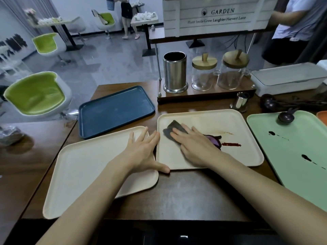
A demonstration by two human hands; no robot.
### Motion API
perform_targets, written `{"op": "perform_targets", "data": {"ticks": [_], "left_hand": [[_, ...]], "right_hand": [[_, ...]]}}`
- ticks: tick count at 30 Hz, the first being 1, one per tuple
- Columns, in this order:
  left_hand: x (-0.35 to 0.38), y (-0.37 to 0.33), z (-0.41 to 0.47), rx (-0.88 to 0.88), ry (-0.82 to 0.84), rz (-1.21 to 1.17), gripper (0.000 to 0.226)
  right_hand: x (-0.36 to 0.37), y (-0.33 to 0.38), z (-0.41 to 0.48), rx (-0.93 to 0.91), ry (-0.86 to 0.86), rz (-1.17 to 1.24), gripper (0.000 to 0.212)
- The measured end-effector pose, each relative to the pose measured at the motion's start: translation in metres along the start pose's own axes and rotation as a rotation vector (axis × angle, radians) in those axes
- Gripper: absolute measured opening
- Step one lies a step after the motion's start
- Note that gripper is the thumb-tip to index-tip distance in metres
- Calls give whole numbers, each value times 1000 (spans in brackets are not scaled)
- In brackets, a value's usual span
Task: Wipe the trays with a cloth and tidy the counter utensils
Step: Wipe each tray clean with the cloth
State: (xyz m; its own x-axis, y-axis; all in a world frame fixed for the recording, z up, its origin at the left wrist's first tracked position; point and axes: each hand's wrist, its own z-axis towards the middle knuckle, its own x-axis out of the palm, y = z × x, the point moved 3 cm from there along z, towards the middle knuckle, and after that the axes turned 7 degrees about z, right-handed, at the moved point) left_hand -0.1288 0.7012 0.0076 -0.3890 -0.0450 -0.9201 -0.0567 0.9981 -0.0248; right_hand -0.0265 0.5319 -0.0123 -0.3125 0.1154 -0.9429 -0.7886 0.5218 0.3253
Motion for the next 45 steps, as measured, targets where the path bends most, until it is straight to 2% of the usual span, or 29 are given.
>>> {"op": "perform_targets", "data": {"ticks": [3,5,7,10,13,16,20,23,28,33,36,40,42,45], "left_hand": [[0,0,-1,-5,13,-28,133],[0,0,0,-6,12,-32,135],[1,1,3,-3,0,-27,138],[2,2,2,3,4,8,138],[-4,0,3,-7,-17,51,131],[-14,-7,14,-10,-109,108,123],[-5,-8,21,-41,-37,179,127],[-7,-7,19,-41,-42,209,123],[-8,-9,18,-46,-57,217,121],[-8,-9,20,-39,-68,220,120],[-8,-8,23,-34,-60,214,121],[-5,-6,24,-37,-49,232,124],[-5,-5,23,-31,-46,247,123],[-5,-4,23,-16,-50,249,120]], "right_hand": [[-11,-29,35,141,-76,1,58],[-10,-25,43,168,-130,-32,58],[-3,-7,39,120,-149,-39,60],[6,19,31,21,-84,20,58],[5,19,31,12,-76,3,56],[5,18,32,23,-84,-8,58],[5,13,25,45,-116,7,57],[0,-14,8,141,-162,14,55],[-17,-72,-32,415,-258,1,56],[-10,-60,-32,600,-275,-41,61],[3,-16,-13,469,-263,-31,66],[17,21,2,296,-217,26,60],[17,14,-13,297,-209,59,58],[9,-21,-43,416,-250,46,60]]}}
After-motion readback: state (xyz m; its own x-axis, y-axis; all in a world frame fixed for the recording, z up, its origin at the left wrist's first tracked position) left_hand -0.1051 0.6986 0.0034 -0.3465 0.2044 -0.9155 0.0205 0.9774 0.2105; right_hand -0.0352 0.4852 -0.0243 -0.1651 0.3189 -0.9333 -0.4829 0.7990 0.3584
